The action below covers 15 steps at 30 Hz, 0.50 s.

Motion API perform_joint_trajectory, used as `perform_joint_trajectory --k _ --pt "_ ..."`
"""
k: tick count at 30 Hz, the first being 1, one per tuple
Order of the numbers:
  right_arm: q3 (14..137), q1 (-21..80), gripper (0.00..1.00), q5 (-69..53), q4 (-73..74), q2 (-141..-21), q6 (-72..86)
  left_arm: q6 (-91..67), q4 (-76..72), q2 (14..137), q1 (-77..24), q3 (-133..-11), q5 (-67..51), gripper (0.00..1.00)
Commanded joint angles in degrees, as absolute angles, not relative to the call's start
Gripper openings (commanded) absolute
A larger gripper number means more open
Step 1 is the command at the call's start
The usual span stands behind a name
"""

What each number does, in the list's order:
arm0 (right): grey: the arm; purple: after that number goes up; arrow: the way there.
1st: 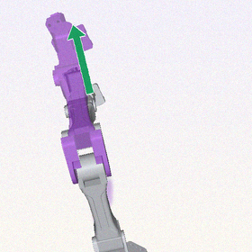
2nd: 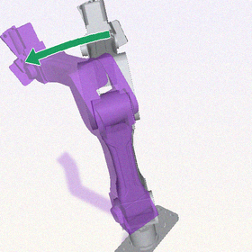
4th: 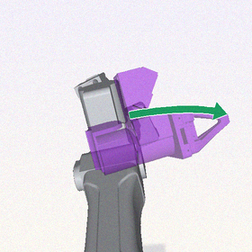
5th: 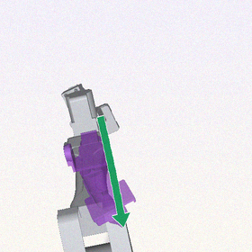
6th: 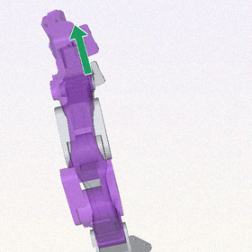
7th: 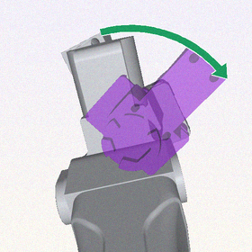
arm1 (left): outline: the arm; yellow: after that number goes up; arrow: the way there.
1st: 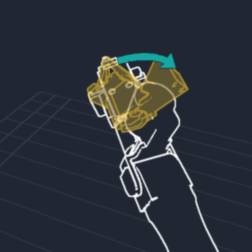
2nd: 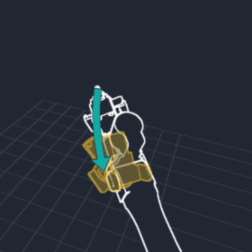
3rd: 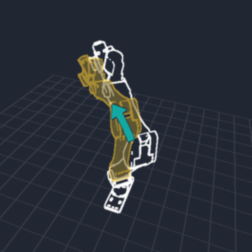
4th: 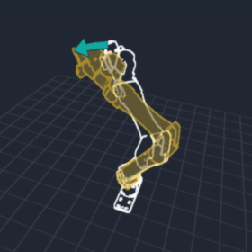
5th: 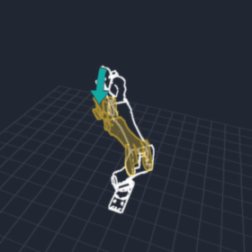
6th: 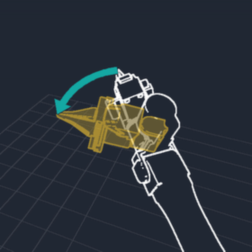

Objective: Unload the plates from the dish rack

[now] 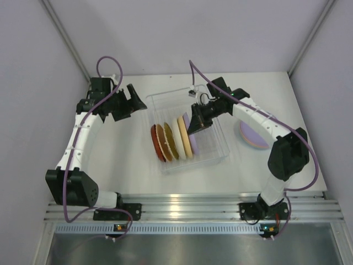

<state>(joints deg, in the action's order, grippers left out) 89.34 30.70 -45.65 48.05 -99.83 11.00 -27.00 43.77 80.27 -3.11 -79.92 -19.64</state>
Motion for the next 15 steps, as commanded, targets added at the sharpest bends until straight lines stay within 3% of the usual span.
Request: perform_joint_trajectory --k 1,10,15 --pt "94.21 31.12 0.00 -49.21 46.84 -99.05 7.30 -26.28 42.63 78.66 -3.25 -79.89 -19.34 0.96" --pt "99.40 24.44 0.00 -61.60 42.73 -94.58 11.76 -26.19 42.80 78.05 -3.25 -79.89 -19.25 0.96" --pt "101.42 17.06 0.00 -55.59 42.87 -90.44 13.89 -26.19 42.98 78.05 -3.25 -79.89 -19.25 0.96"
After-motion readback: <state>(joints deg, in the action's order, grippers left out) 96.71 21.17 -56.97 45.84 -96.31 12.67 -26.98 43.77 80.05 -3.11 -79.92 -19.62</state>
